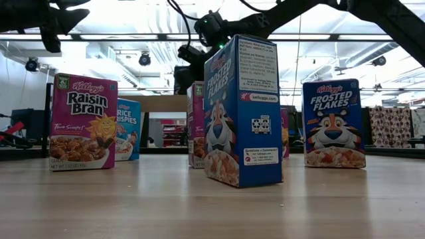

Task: Stack cereal on shelf
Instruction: Put the top blue cereal box on the shelf

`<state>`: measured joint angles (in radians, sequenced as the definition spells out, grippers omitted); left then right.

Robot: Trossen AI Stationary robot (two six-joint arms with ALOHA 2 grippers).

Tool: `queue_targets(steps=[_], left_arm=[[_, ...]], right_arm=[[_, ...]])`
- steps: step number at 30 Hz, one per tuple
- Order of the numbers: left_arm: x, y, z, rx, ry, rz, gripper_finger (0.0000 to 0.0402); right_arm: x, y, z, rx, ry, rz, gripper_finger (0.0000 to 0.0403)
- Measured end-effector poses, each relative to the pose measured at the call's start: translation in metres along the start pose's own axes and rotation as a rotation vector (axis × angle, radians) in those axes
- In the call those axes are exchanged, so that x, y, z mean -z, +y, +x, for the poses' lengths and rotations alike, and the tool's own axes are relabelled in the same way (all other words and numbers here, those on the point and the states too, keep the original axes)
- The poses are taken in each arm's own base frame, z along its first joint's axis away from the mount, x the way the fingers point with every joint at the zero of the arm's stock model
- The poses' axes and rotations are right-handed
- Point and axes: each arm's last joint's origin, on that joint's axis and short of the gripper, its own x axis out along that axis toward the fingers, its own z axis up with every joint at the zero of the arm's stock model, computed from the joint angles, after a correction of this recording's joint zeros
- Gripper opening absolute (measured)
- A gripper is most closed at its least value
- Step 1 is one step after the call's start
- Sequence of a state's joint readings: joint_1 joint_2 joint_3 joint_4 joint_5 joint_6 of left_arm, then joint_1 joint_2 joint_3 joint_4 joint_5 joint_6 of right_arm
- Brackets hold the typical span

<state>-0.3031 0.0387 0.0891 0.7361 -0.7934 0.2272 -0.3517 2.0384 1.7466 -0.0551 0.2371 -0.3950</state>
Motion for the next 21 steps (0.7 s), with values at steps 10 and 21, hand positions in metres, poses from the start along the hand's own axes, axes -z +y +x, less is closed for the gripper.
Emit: queue_targets(steps=[10, 21], left_arm=[[0.000, 0.000, 0.000, 0.000, 0.000, 0.000, 0.0135], [0.000, 0.000, 0.000, 0.000, 0.000, -0.008, 0.0135]], right_arm=[[0.001, 0.011, -0.005, -0.020, 0.067, -0.033, 0.0009], [-0.030, 0.046, -0.059, -0.153, 0.101, -0.124, 0.0009]])
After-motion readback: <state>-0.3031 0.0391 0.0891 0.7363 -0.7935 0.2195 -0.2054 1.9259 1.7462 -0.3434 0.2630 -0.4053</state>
